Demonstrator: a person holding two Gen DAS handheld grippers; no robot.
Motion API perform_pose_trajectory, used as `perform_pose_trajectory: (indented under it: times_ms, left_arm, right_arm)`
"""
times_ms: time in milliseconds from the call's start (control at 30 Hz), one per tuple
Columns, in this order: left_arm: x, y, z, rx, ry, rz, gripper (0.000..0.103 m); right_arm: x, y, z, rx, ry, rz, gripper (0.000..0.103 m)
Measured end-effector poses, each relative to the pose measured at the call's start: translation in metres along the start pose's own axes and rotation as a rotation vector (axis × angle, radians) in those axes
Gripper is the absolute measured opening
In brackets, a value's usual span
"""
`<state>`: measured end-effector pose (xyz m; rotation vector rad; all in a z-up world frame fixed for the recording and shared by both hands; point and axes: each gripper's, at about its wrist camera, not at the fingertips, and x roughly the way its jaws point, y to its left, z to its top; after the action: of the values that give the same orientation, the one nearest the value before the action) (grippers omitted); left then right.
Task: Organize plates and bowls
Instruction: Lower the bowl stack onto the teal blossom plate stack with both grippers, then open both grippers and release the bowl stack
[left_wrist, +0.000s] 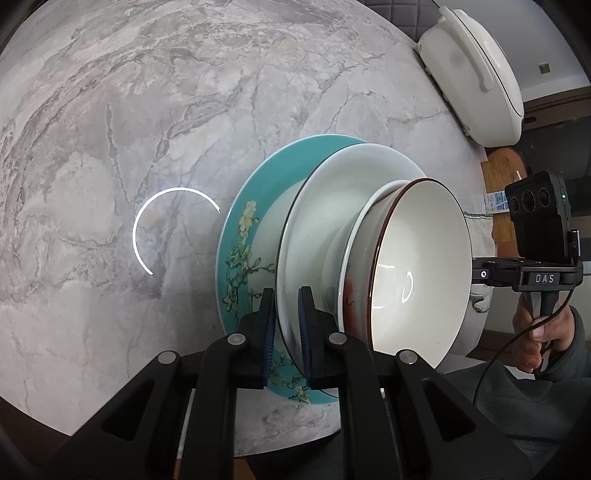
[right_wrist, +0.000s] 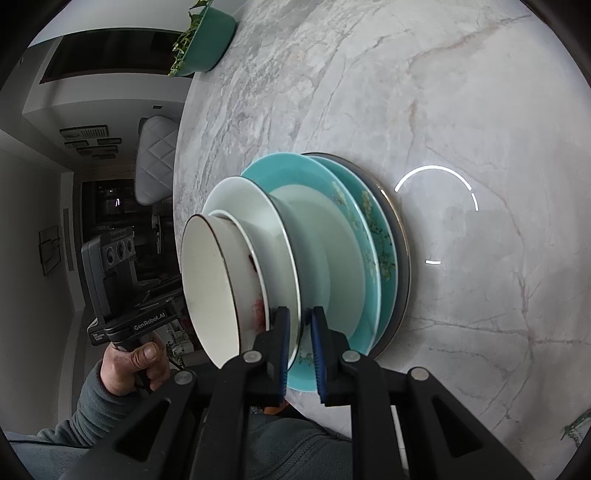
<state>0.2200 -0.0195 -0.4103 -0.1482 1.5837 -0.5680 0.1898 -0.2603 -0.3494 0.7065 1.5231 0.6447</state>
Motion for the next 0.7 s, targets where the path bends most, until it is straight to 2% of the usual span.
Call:
perform_pose_trajectory:
  times_ms: [267, 400, 433, 467, 533, 567, 600, 633, 667, 700]
  left_arm:
    - [0.002, 0.006, 0.002, -0.008, -0.028, -0.015, 0.008]
    - [-0.010, 0.006, -0.007, -0.018, -0.079, 0.004, 0.011]
    - [-0.015, 0.005, -0.011, -0.028, -0.104, 0.012, 0.011]
    - [-0.022, 0.005, -0.016, -0.041, -0.133, 0.017, 0.012]
    - [-0.036, 0.005, -0.025, -0.070, -0.191, 0.044, 0.016]
    - [-0.043, 0.003, -0.031, -0.090, -0.225, 0.067, 0.025]
    - [-0.053, 0.002, -0.039, -0.114, -0.266, 0.101, 0.033]
    - [-0.063, 0.000, -0.048, -0.141, -0.311, 0.134, 0.059]
    - [-0.072, -0.002, -0.055, -0.163, -0.349, 0.157, 0.079]
    - [-0.083, -0.004, -0.063, -0.189, -0.396, 0.174, 0.081]
  right_arm:
    - [-0.001, 0.002, 0.001, -0.012, -0.009, -0.010, 0.015]
    - [-0.009, 0.006, -0.002, -0.036, -0.015, -0.011, 0.017]
    - [-0.012, 0.006, -0.003, -0.039, -0.019, -0.017, 0.024]
    - [-0.016, 0.006, -0.004, -0.043, -0.028, -0.025, 0.048]
    - [-0.028, 0.006, -0.006, -0.059, -0.052, -0.035, 0.077]
    - [-0.034, 0.007, -0.007, -0.072, -0.062, -0.030, 0.085]
    - [-0.041, 0.008, -0.009, -0.085, -0.069, -0.019, 0.087]
    - [-0.045, 0.008, -0.009, -0.097, -0.074, -0.017, 0.091]
    - [-0.048, 0.009, -0.010, -0.108, -0.080, -0.023, 0.100]
    - [-0.053, 0.010, -0.011, -0.124, -0.090, -0.035, 0.103]
